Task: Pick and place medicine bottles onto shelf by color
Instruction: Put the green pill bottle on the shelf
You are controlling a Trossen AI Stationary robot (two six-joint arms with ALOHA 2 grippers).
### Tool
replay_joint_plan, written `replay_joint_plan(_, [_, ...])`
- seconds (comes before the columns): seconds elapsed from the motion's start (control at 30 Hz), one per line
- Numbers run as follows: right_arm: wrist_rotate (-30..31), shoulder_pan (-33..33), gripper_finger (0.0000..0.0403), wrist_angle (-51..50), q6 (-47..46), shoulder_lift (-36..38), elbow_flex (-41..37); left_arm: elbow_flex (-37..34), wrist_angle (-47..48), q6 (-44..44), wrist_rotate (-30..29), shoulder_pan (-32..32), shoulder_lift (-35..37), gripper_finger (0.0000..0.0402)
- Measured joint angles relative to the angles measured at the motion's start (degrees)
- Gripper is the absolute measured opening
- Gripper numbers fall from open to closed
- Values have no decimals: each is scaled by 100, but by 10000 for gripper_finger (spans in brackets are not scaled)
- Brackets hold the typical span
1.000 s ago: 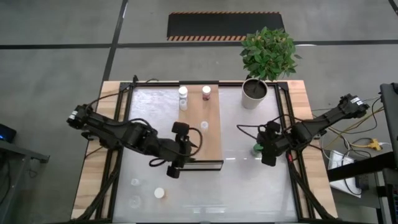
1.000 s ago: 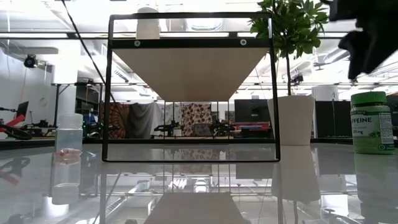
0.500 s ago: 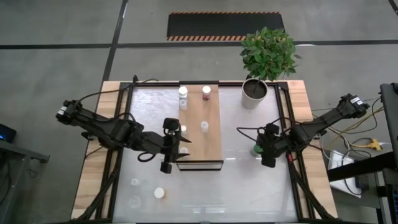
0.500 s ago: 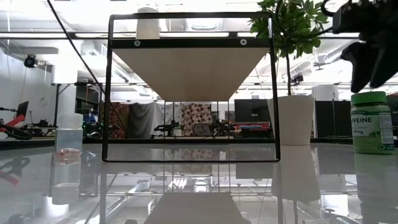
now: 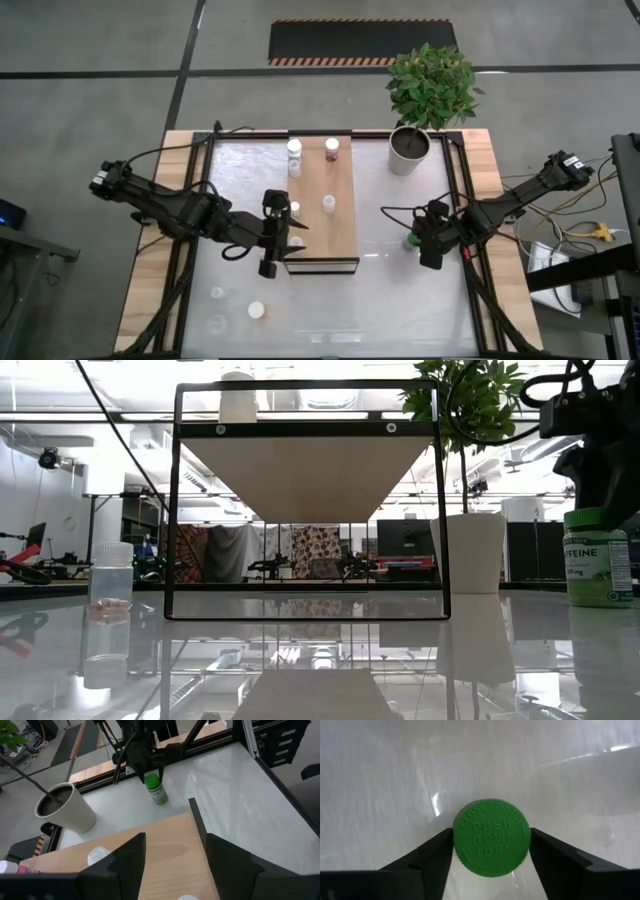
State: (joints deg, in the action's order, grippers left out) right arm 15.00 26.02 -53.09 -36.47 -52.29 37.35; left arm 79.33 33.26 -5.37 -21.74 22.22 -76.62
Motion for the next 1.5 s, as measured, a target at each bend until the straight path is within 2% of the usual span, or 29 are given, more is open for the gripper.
replay_joint_plan(0.2, [-14, 0, 191, 31, -15, 2, 25, 0, 11, 0, -2, 0, 0, 187])
replay_joint_plan(0.4, [-99, -2, 198, 56, -7, 6, 349, -2, 18, 14, -4, 0, -2, 187])
replay_joint_plan(0.87, [-147, -17, 202, -66, 394, -137, 2469, -24, 98, 26, -4, 2, 5, 187])
replay_joint_plan(1.1, [-149, -164, 203, -122, 1259, -919, 3758, -28, 257, 22, -4, 2, 258, 187])
replay_joint_plan(1.33, [-153, -629, 203, -778, 2137, -1885, 5146, -28, 338, 24, -4, 4, 445, 187])
replay_joint_plan(1.5, [-501, -1018, 203, -1059, 2719, -2547, 5834, -28, 335, 33, -2, 4, 464, 187])
